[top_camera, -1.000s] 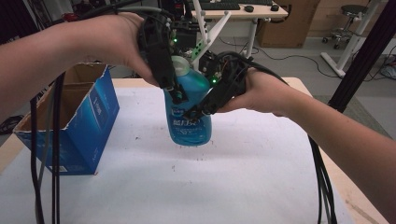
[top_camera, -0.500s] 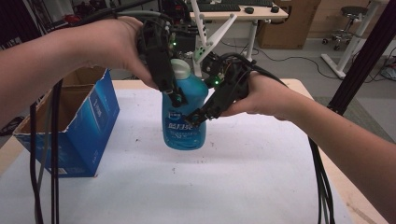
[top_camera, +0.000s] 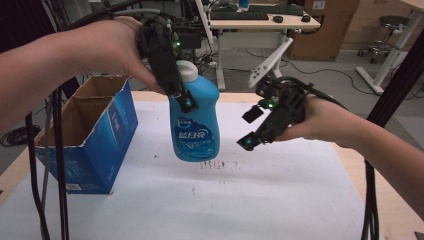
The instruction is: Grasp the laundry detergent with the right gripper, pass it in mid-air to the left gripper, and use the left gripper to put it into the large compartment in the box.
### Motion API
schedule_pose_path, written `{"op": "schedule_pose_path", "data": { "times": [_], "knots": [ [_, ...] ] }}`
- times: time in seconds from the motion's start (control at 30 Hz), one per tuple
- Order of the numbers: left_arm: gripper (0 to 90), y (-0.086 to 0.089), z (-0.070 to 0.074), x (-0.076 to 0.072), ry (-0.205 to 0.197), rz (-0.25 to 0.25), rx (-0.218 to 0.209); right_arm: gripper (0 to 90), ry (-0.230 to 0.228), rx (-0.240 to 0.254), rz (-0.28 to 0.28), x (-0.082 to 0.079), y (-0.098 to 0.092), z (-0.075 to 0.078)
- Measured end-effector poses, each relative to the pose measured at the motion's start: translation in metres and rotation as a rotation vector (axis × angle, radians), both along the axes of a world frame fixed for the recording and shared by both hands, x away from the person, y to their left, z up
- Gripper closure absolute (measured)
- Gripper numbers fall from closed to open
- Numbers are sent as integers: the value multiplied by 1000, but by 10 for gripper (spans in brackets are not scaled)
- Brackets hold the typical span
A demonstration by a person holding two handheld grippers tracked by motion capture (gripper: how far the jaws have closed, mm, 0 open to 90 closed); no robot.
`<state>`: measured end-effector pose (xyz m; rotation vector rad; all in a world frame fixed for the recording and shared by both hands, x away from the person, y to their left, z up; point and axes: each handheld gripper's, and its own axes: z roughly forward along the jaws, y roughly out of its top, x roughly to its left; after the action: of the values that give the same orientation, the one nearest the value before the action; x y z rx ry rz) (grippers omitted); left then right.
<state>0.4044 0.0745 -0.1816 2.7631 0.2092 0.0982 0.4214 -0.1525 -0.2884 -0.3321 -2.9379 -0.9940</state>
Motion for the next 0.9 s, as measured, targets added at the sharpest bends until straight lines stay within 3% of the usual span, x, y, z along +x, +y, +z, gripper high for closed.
{"op": "schedule_pose_path", "data": {
  "times": [0.3,0.57,0.9],
  "knots": [
    [381,38,18,-2,-20,114,-54,131,-10,-78,-83,5,-38,-6],
    [382,75,40,-5,-48,237,-96,131,-32,-149,-115,5,-58,-10],
    [382,120,61,-9,-87,431,-127,131,-34,-158,-180,11,-84,-5]
  ]
}}
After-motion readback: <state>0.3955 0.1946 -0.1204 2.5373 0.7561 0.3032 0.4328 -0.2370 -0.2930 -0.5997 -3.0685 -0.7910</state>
